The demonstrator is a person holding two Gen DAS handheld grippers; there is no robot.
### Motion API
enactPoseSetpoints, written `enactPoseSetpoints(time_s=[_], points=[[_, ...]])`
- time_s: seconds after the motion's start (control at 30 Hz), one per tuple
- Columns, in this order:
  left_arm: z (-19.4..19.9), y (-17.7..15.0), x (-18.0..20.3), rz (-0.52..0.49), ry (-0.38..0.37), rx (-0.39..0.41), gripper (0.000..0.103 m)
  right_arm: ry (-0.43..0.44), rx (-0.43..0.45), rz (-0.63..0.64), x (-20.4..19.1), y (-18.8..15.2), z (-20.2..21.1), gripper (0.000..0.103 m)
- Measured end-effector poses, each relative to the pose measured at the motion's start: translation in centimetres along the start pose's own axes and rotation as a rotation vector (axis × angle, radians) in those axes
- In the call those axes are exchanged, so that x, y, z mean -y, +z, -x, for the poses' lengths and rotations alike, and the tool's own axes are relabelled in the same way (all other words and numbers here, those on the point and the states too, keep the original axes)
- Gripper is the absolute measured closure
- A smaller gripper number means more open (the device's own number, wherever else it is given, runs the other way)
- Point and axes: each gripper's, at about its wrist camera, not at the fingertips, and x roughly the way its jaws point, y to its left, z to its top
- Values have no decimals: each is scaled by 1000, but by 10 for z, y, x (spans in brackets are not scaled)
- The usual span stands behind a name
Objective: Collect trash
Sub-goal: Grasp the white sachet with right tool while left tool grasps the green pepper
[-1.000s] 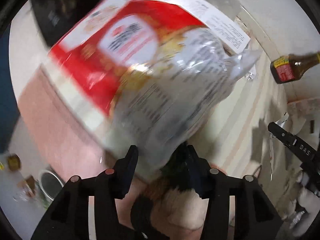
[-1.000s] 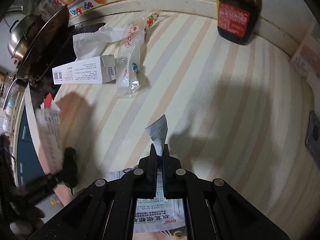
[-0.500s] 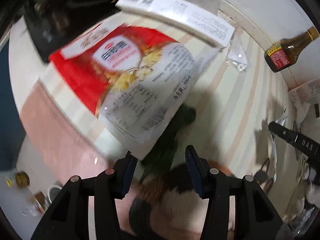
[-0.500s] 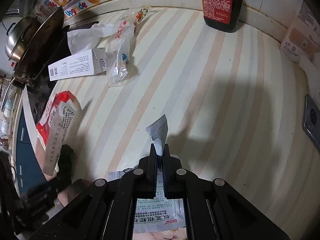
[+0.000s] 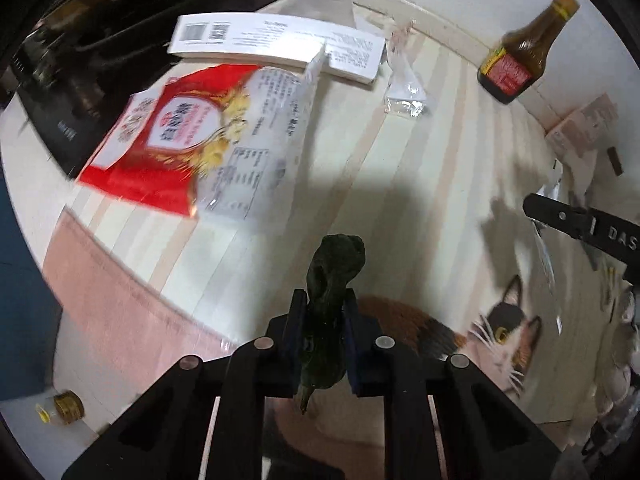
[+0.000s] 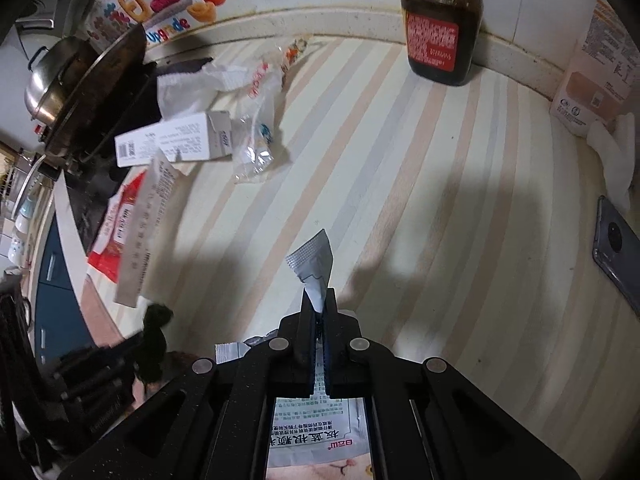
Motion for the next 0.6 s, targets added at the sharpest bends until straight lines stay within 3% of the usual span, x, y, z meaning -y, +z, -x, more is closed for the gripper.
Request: enactPoseSetpoints(time_s=[0.27,0.43,0.6], points=[[74,-27,-36,91,69,135,89,66,36,83,-45,0,26,101],[113,-53,-88,210,102,213,89,127,36,215,-114,-11,33,101],[142,-106,-153,352,140,251,89,180,13,364,-198,-46,31,101]])
